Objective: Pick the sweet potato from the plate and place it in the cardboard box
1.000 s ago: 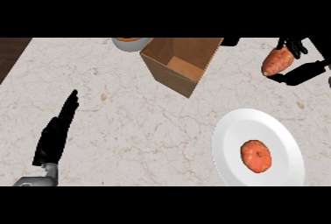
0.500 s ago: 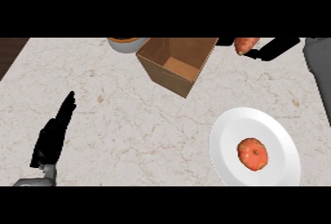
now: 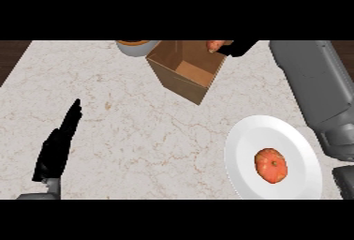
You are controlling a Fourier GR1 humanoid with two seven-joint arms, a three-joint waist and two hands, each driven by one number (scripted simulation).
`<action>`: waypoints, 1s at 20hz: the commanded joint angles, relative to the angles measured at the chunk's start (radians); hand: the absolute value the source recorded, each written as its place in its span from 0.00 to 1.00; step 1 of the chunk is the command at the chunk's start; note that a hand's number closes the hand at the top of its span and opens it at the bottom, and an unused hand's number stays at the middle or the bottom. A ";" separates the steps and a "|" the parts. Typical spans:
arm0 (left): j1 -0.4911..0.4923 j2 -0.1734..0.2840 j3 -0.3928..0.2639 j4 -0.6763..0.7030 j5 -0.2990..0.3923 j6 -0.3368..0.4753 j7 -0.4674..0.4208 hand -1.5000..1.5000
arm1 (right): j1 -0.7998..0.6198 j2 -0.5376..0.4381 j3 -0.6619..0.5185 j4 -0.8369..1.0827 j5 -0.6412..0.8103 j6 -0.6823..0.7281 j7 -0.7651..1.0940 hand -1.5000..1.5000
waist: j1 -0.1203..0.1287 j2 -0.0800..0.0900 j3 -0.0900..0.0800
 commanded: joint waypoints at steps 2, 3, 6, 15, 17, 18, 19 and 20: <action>-0.025 0.034 0.049 -0.002 0.032 -0.034 0.016 0.50 | -0.105 0.106 0.035 0.113 0.049 -0.024 0.089 1.00 | 0.008 0.002 0.000; -0.029 -0.008 0.011 0.045 0.007 -0.013 -0.027 0.50 | -0.105 0.156 0.044 0.165 0.075 -0.099 0.082 1.00 | 0.016 0.008 -0.001; 0.009 -0.007 -0.006 -0.004 -0.004 -0.022 -0.031 0.50 | -0.112 0.134 0.049 0.266 0.109 -0.117 0.010 1.00 | 0.021 0.009 0.000; -0.075 -0.012 -0.003 0.007 -0.027 -0.014 0.043 0.50 | -0.160 0.249 0.009 0.463 0.124 -0.243 0.096 0.00 | 0.037 0.019 0.000; -0.063 -0.006 0.002 -0.014 -0.020 -0.022 0.049 0.50 | -0.158 0.228 -0.011 0.480 0.110 -0.236 0.050 0.00 | 0.038 0.019 0.000; -0.042 -0.022 -0.004 0.016 -0.023 -0.014 0.006 0.50 | -0.159 0.250 -0.026 0.485 0.097 -0.257 0.059 0.00 | 0.040 0.020 0.000; -0.059 -0.019 -0.002 0.025 -0.017 -0.025 -0.005 0.50 | -0.134 0.269 -0.032 0.491 0.094 -0.296 0.036 0.00 | 0.045 0.025 0.000; -0.037 -0.013 -0.005 0.003 -0.023 -0.025 0.000 0.50 | -0.126 0.256 -0.050 0.492 0.076 -0.282 0.010 0.00 | 0.042 0.021 0.000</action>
